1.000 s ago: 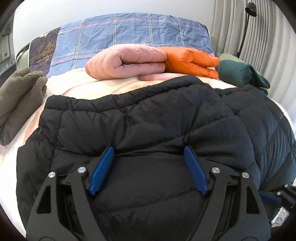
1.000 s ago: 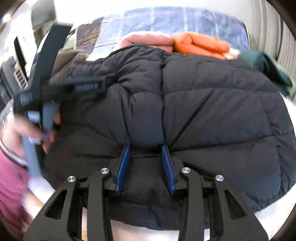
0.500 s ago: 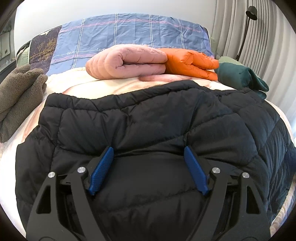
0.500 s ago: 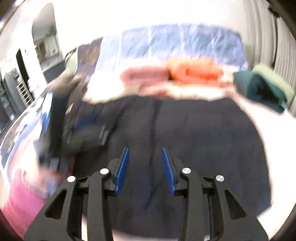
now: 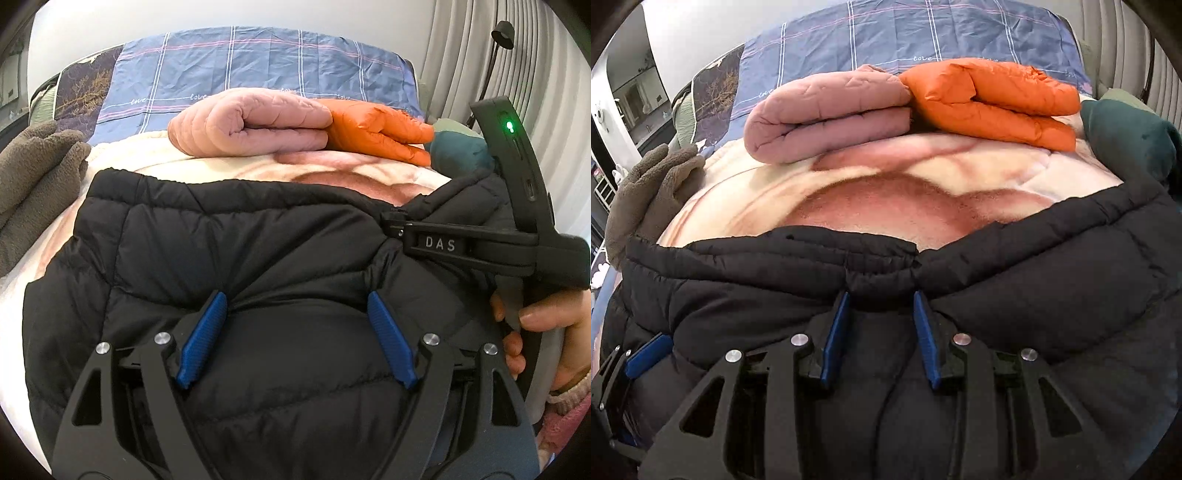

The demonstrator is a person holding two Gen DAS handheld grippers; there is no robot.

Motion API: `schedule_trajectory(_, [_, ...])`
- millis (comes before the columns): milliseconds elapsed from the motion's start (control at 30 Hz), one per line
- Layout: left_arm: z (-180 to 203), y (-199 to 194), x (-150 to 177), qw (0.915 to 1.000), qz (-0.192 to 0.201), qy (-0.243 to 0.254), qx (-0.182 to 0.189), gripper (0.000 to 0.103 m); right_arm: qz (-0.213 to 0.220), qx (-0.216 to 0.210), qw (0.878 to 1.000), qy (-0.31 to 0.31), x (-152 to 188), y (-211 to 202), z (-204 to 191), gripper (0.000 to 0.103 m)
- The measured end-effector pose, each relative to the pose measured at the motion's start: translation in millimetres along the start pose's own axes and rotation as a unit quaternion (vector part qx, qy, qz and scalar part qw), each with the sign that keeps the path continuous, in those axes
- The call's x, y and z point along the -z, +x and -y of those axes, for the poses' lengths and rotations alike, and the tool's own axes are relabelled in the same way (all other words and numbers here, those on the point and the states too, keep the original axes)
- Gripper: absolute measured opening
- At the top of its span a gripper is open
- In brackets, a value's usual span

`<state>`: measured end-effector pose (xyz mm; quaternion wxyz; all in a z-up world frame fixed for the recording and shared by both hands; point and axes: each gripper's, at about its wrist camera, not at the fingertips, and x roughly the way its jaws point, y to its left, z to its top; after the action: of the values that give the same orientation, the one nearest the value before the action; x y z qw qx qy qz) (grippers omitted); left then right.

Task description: Fold large clothes

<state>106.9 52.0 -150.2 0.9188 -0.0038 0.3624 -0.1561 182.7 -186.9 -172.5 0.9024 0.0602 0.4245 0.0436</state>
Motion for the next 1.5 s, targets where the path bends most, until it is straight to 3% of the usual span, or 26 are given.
schedule_trajectory(100, [-3, -8, -3, 1.0, -0.002, -0.004, -0.003, 0.079, 0.007, 0.001, 1.0, -0.005, 5, -2, 1, 0.037])
schedule_trajectory(200, [-18, -40, -5, 0.9995, 0.02, -0.021, 0.01, 0.079, 0.012, -0.002, 1.0, -0.008, 7, -7, 3, 0.037])
schedule_trajectory(367, [-89, -93, -1, 0.995, 0.051, -0.082, -0.026, 0.08, 0.014, 0.0, 1.0, -0.011, 8, -8, 3, 0.037])
schedule_trajectory(433, [-121, -94, 8, 0.992, 0.033, -0.119, -0.025, 0.08, 0.015, 0.002, 1.0, -0.013, 9, -8, 2, 0.037])
schedule_trajectory(500, [-144, -83, 17, 0.9886, 0.003, -0.149, 0.019, 0.08, 0.016, 0.003, 1.0, -0.013, 9, -8, 1, 0.037])
schedule_trajectory(600, [-164, -53, 36, 0.9718, -0.053, -0.199, 0.116, 0.081, 0.015, 0.004, 1.0, -0.013, 9, -8, 1, 0.037])
schedule_trajectory(667, [-165, -44, 42, 0.9647, -0.056, -0.209, 0.15, 0.081, 0.015, 0.003, 1.0, -0.013, 9, -8, 2, 0.037])
schedule_trajectory(767, [-162, -38, 38, 0.9591, -0.054, -0.207, 0.185, 0.08, 0.015, 0.002, 1.0, -0.012, 9, -8, 1, 0.037])
schedule_trajectory(800, [-158, -37, 38, 0.957, -0.056, -0.207, 0.195, 0.068, 0.015, 0.001, 1.0, -0.011, 9, -8, 1, 0.037])
schedule_trajectory(833, [-156, -38, 36, 0.956, -0.056, -0.205, 0.202, 0.046, 0.015, 0.001, 1.0, -0.011, 9, -8, 2, 0.037])
schedule_trajectory(900, [-150, -42, 30, 0.9571, -0.053, -0.194, 0.209, 0.029, 0.014, 0.0, 1.0, -0.01, 9, -8, 2, 0.037])
schedule_trajectory(933, [-144, -48, 24, 0.9619, -0.049, -0.179, 0.201, 0.024, 0.013, -0.001, 1.0, -0.01, 9, -8, 2, 0.037])
schedule_trajectory(1100, [-109, -85, -23, 0.9752, -0.033, -0.113, 0.188, 0.019, 0.006, -0.017, 1.0, -0.004, 5, -10, 7, 0.038])
schedule_trajectory(1333, [-43, -121, -87, 0.9787, -0.044, -0.036, 0.197, 0.02, -0.017, -0.07, 0.997, 0.019, 0, -36, 25, 0.041])
schedule_trajectory(1500, [-7, -118, -111, 0.9837, -0.073, -0.019, 0.163, 0.02, 0.004, -0.13, 0.991, 0.025, 13, -75, 31, 0.042])
